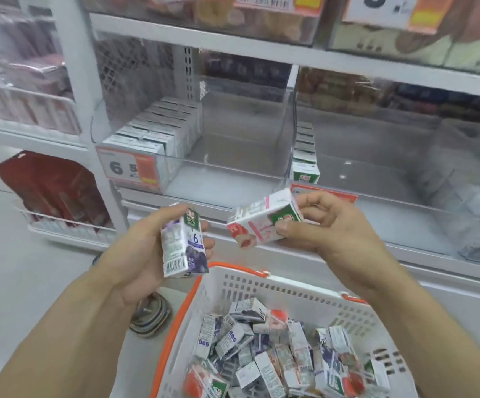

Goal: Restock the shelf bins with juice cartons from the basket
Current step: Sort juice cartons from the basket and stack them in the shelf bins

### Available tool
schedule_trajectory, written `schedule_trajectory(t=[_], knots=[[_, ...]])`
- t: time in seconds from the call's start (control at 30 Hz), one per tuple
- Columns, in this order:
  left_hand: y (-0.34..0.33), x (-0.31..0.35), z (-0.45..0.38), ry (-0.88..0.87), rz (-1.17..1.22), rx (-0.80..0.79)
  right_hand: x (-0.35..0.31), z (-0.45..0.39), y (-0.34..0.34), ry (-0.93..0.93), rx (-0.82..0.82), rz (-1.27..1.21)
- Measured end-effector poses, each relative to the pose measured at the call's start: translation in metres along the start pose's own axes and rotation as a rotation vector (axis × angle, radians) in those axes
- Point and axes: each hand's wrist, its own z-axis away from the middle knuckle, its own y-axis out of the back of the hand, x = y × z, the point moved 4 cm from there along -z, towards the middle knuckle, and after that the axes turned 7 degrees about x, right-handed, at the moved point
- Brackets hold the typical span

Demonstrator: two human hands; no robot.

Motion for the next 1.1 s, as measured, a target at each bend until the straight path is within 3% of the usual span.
schedule_trajectory(t=[0.17, 0.27, 0.4, 0.67, 0.9, 0.97, 1.1], knots=[[0.034, 0.03, -0.013, -0.358, -0.163, 0.203, -0.053, -0.042, -0.062, 0.358, 0.201, 0.205], [0.045, 0.041, -0.022, -0.412, -0.17, 0.213, -0.067, -0.106, -0.092, 0.465, 0.291, 0.385], [0.046, 0.058, -0.03, -0.463, -0.277, 0.208, -0.062, -0.215, -0.122, 0.358, 0.341, 0.594], [0.057, 0.044, -0.049, -0.326, -0.244, 0.084, -0.021, -0.337, -0.157, 0.302, 0.325, 0.882], [0.034, 0.045, -0.046, -0.188, 0.058, -0.021, -0.034, -0.316, -0.144, 0.248, 0.284, 0.956], [0.032, 0.044, -0.044, -0.163, 0.109, -0.025, -0.057, -0.28, -0.141, 0.314, 0.254, 0.998], [0.022, 0.039, -0.042, -0.142, 0.083, -0.085, -0.086, -0.157, -0.132, 0.473, -0.107, 0.758]])
